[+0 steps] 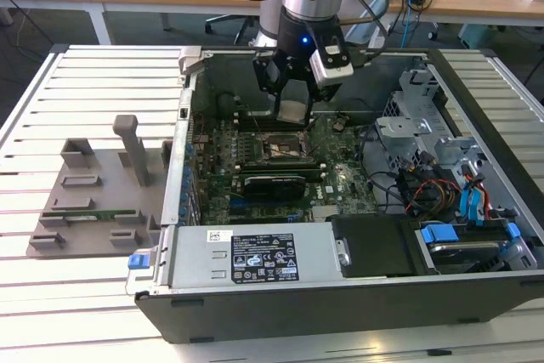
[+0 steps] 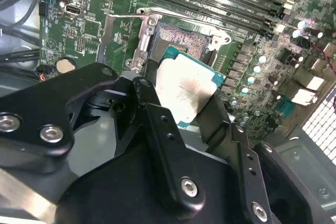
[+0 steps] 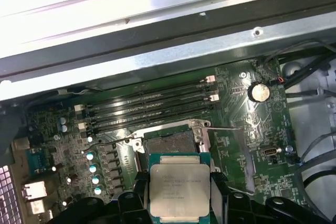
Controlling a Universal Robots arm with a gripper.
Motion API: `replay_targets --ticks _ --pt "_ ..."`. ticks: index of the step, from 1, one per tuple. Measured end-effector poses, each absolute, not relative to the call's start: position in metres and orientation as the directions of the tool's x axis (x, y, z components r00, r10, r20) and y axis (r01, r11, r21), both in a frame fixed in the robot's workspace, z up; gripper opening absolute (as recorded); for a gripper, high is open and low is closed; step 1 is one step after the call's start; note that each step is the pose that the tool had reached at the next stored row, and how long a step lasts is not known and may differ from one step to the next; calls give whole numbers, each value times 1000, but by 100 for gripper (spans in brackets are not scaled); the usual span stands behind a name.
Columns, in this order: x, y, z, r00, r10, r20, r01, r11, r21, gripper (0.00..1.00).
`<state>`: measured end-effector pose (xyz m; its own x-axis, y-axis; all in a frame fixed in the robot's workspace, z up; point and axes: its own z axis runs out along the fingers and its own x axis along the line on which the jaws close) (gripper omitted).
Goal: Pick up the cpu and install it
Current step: 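Place the cpu into insertion slot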
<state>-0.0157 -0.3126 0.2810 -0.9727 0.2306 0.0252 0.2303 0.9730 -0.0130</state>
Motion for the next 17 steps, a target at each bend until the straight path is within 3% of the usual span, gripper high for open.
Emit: replay_targets --ticks 17 --pt "-16 -313 281 -901 434 25 434 901 -13 55"
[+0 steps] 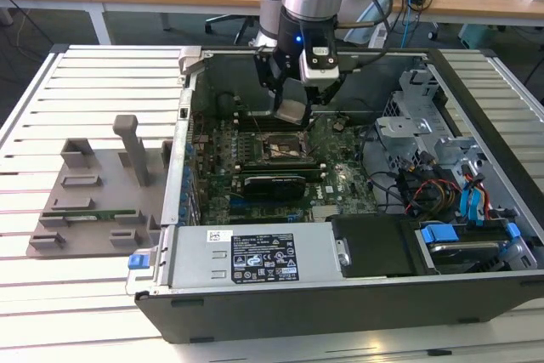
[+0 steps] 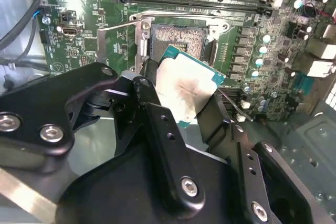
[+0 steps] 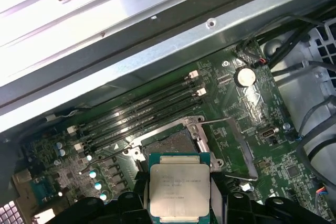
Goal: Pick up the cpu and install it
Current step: 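Place the cpu into insertion slot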
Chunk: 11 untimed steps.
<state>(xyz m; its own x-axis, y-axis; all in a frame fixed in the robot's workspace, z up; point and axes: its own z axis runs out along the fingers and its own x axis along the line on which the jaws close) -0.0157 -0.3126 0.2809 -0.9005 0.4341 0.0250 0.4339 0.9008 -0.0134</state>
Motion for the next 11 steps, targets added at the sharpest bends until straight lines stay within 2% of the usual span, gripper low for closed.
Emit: replay_targets --ticks 11 --pt "-16 -313 281 -852 523 25 523 852 -14 55"
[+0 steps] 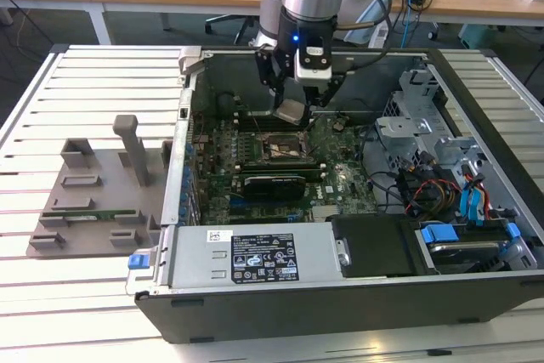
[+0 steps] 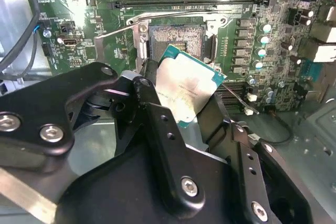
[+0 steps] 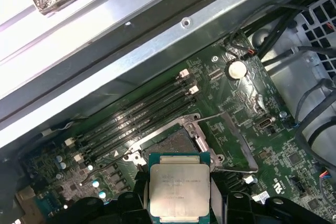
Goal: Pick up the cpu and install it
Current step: 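Place the cpu into insertion slot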
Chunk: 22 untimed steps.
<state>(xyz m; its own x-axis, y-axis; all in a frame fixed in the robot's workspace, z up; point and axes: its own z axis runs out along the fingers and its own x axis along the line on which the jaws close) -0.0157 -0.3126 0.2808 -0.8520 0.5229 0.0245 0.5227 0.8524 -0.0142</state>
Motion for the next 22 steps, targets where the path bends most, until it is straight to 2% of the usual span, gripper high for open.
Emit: replay_targets --ticks 22 --pt "-16 -313 281 -763 646 24 646 763 -15 55"
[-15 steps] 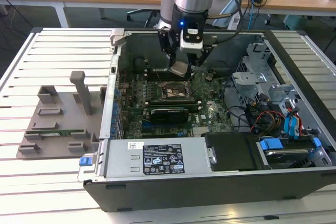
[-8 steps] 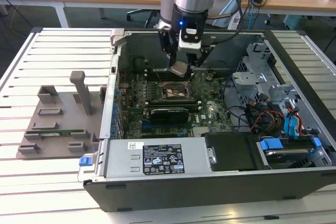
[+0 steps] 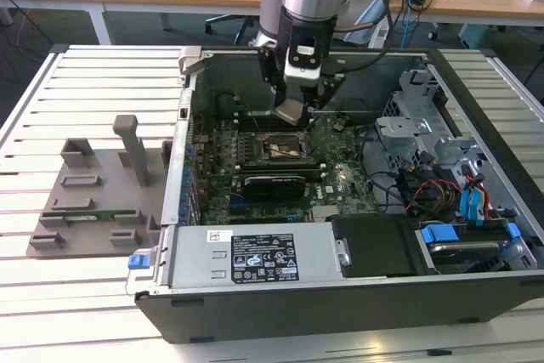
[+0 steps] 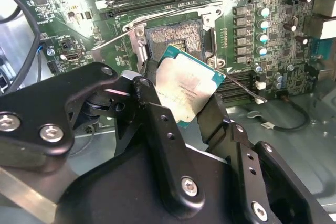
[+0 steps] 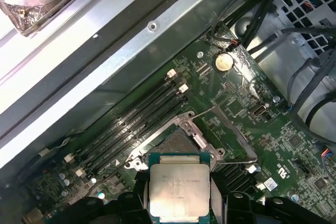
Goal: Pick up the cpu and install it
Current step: 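Place the cpu into insertion slot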
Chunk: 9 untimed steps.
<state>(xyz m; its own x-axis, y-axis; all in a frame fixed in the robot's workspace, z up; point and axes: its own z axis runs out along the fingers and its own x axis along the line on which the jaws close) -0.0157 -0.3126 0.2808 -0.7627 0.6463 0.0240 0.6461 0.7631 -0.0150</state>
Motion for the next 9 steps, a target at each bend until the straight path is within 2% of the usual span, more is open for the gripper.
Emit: replay_targets --ticks 9 --pt "-16 -313 281 -713 701 24 701 713 -15 55"
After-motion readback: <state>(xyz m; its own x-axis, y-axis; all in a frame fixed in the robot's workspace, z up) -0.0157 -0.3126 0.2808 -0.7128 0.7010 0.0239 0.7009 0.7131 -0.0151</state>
